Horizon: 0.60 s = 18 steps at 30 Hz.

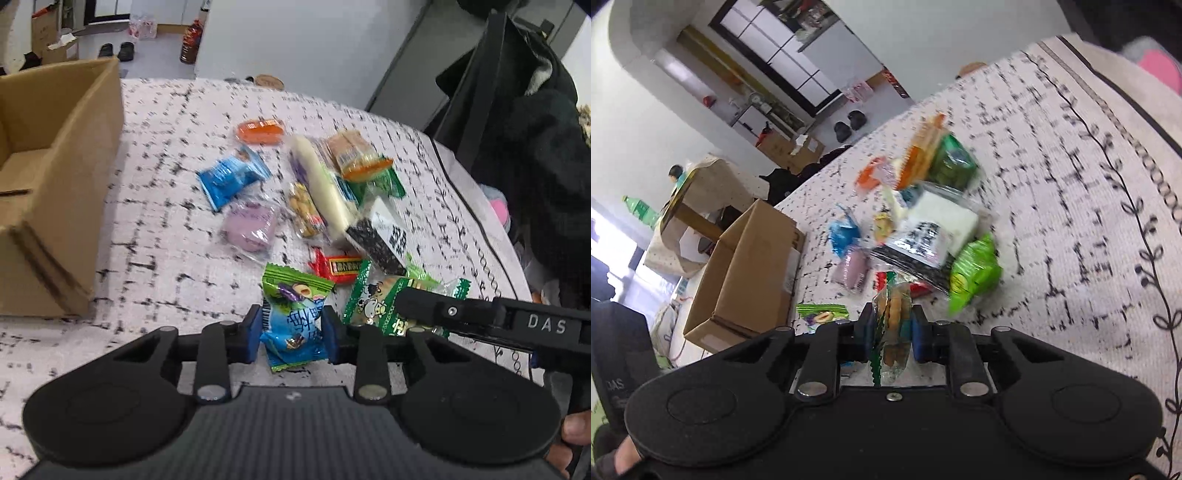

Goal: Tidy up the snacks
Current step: 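Grasp the blue bag with the left tool while the right tool grasps the green packet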

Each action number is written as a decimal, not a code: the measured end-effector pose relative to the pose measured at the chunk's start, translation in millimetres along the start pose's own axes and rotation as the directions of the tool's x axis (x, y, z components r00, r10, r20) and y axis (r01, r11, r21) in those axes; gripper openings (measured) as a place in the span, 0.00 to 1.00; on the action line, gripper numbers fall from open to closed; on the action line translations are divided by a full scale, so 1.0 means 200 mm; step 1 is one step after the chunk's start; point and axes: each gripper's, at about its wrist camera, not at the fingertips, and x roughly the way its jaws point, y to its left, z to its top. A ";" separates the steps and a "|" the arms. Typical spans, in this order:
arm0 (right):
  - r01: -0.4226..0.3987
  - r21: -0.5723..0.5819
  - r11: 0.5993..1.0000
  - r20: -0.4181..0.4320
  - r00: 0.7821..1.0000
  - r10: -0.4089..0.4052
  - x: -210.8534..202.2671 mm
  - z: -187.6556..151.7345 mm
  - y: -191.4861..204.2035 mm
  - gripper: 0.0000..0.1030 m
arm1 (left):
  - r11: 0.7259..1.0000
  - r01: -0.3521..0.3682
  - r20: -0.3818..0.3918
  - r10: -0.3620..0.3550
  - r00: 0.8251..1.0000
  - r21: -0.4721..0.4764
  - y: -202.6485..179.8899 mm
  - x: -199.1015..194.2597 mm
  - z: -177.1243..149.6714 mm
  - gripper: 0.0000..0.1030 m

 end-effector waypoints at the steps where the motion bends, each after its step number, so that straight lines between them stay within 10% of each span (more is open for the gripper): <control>1: 0.000 -0.014 1.000 0.004 1.000 0.000 0.00 0.01 0.02 0.19 | 1.000 -0.002 0.007 0.002 1.000 -0.005 0.01 -0.02 0.00 0.32; 18: -0.019 -0.206 0.978 0.099 0.994 0.041 0.03 0.20 0.40 0.19 | 0.997 -0.036 0.173 0.048 0.984 -0.068 0.10 -0.40 0.18 0.32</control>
